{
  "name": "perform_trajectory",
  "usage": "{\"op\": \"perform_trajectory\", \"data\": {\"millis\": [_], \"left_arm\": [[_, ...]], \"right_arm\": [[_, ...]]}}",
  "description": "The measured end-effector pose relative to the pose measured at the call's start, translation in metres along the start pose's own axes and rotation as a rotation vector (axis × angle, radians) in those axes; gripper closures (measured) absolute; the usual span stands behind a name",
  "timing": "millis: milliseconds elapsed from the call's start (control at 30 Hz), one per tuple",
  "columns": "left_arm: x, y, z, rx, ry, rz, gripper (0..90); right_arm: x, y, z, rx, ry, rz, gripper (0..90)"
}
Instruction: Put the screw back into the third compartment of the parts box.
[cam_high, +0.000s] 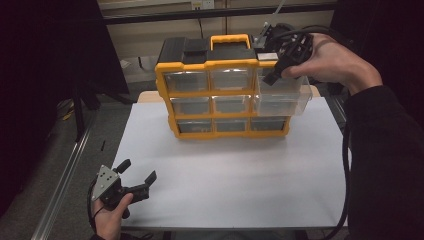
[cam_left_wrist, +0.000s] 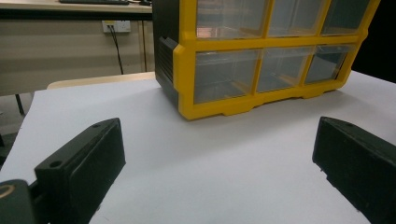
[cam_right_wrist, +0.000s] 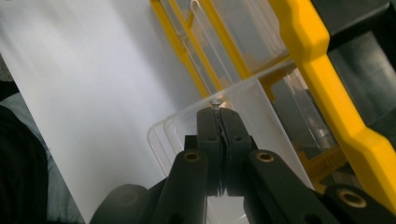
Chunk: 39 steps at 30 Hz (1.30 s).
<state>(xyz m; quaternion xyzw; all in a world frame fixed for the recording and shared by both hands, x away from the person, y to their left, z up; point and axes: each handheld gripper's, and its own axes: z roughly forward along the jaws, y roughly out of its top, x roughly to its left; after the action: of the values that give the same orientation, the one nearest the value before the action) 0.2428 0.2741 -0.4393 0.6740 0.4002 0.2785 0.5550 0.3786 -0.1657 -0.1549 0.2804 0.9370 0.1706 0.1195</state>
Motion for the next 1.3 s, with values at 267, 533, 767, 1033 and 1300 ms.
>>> {"op": "perform_trajectory", "data": {"millis": [267, 533, 767, 1033, 1300], "left_arm": [[0.000, 0.000, 0.000, -0.001, 0.000, -0.002, 2.3], [0.000, 0.000, 0.000, 0.000, -0.003, -0.001, 2.4], [0.000, 0.000, 0.000, 0.002, -0.002, 0.001, 2.3], [0.001, 0.000, 0.000, 0.005, -0.003, 0.008, 2.4], [0.001, 0.000, 0.000, 0.006, -0.002, 0.009, 2.4]], "right_arm": [[0.000, -0.002, 0.012, 0.067, 0.016, -0.001, 88.3], [-0.006, -0.003, 0.022, 0.113, 0.037, 0.011, 88.3], [-0.008, 0.000, 0.036, 0.152, 0.049, 0.018, 88.2], [-0.010, -0.004, 0.052, 0.169, 0.056, 0.017, 87.9], [-0.013, -0.007, 0.060, 0.187, 0.065, 0.034, 87.9]]}}
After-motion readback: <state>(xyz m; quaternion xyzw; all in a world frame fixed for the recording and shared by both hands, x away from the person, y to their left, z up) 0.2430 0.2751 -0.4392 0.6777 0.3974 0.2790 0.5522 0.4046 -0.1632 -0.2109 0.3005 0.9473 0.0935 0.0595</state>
